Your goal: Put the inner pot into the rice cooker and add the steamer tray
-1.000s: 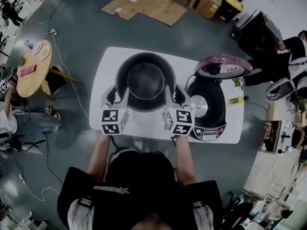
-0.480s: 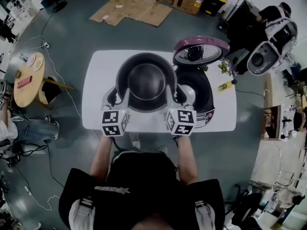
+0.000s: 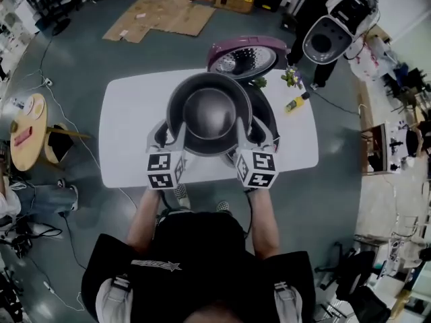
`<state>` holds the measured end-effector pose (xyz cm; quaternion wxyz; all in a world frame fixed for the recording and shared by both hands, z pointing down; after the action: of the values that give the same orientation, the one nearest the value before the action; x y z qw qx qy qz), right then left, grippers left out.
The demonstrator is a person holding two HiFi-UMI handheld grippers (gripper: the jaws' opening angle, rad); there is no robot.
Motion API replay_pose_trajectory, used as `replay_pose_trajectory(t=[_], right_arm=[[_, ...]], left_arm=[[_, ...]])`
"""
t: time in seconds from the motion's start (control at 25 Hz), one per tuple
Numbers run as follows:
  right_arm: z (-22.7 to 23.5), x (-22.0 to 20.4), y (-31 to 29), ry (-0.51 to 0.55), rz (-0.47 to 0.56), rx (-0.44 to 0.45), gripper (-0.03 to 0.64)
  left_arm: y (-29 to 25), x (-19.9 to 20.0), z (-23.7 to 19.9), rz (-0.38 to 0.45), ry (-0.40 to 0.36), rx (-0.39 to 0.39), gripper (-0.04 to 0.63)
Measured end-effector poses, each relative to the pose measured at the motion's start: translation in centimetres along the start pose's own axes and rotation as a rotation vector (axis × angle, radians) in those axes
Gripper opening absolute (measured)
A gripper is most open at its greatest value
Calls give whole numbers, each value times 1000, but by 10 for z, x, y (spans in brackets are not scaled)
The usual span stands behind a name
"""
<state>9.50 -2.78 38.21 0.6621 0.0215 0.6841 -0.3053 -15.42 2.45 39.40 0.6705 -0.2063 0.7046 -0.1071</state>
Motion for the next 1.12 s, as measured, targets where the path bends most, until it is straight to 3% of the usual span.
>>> replay_pose_trajectory(t=[0.6,1.12], right_arm=[[81,-19,29,-64,-12,-154,104],[133,-44,8,-112,-111,-166,104]], left_arm=[[-57,8,75,-30,-59,-150,170],[-105,-4,108,-120,-56,-178,172]])
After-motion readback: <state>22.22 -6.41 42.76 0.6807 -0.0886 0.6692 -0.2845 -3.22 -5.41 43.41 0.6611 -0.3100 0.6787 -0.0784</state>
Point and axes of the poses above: the fingertips, and each gripper's own axes: y backward along the fingers, z to its right, x out of its top, the point moved 9 cm from there along y, backward along the fingers, and after that the axes turned 8 degrees about -z, right-handed, at the moved point
